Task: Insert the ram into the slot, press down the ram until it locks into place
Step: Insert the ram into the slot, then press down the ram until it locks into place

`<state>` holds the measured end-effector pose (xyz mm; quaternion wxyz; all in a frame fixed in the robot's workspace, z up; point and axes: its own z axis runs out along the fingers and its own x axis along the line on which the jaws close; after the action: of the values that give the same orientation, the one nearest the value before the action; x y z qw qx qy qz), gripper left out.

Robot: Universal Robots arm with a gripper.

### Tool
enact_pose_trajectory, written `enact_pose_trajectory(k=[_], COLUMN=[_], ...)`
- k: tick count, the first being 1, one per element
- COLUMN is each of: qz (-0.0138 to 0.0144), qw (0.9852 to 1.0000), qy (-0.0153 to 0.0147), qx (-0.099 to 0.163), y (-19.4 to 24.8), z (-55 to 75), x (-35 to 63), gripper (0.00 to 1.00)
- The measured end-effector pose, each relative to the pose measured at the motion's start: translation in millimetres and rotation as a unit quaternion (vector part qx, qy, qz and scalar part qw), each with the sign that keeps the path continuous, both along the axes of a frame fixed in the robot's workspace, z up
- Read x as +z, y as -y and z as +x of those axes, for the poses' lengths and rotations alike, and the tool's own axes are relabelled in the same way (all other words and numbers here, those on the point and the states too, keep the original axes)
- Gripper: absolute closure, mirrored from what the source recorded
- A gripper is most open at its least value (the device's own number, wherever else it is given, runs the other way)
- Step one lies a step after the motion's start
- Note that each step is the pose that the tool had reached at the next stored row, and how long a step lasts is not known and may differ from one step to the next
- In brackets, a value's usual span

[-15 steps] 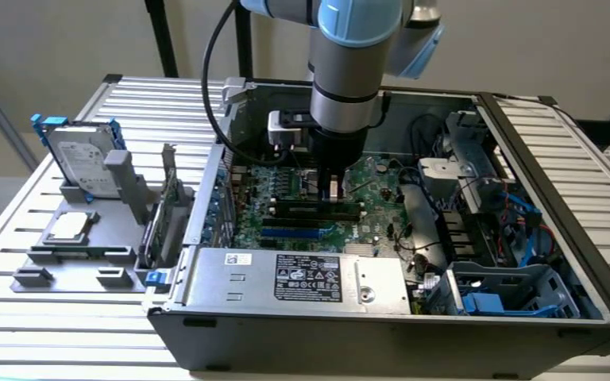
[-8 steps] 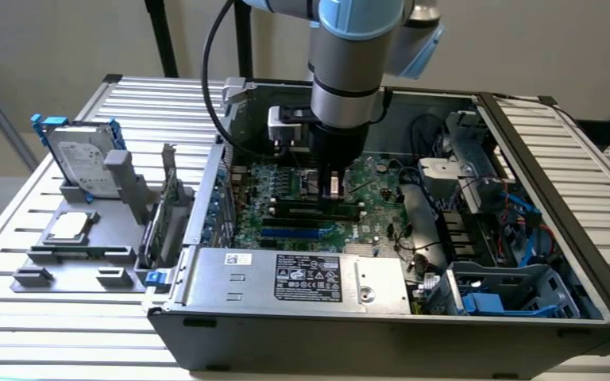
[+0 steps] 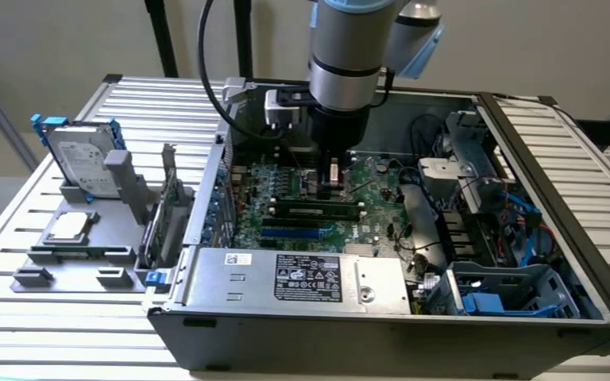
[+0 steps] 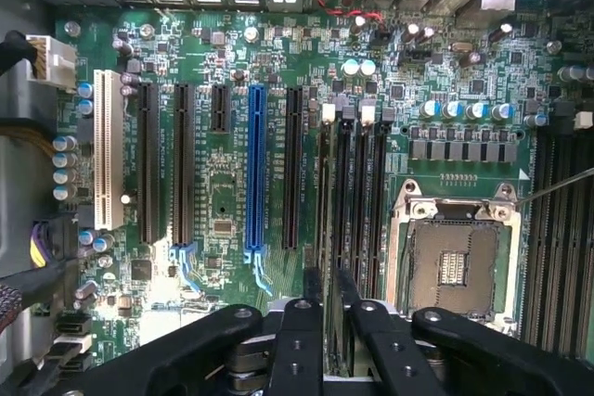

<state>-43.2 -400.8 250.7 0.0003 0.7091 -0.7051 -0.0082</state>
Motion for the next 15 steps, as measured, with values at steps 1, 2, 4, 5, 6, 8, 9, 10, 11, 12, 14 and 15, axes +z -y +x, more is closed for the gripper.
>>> enact_pose_trajectory(k=[1,2,4,5,6,8,9,10,11,12,14,15], qz=[0.0001,0.0,-0.0003,-0.0004,-0.0004,-0.0004,-0.0004,-0.0005,-0.0004,-0.0004,-0.0004,-0.0004], qw=[1.0,1.0,1.0,1.0,1.0,1.0,1.0,1.0,1.0,1.0,1.0,1.0], qy=[0.0,-0.0002,-0.0005,-0.0006,-0.0007,-0.0007,-0.0007,-0.0007,-0.0008,-0.0008,-0.0008,-0.0008], qx=[0.0,0.0,0.0,0.0,0.0,0.0,0.0,0.0,0.0,0.0,0.0,0.0], y=[0.0,0.0,0.0,0.0,0.0,0.0,0.0,0.0,0.0,0.0,0.0,0.0], z=[-0.8,-1.1,-1.2,-1.2,-1.2,-1.2,-1.2,-1.2,-1.2,-1.2,-1.2,-1.2], x=[0.3,0.3,0.2,0.3,0.3,0.3,0.3,0.3,0.3,0.3,0.3,0.3], gripper=[0.87,0.87,0.9,0.9,0.9,0.9,0.9,0.9,0.9,0.9,0.9,0.9])
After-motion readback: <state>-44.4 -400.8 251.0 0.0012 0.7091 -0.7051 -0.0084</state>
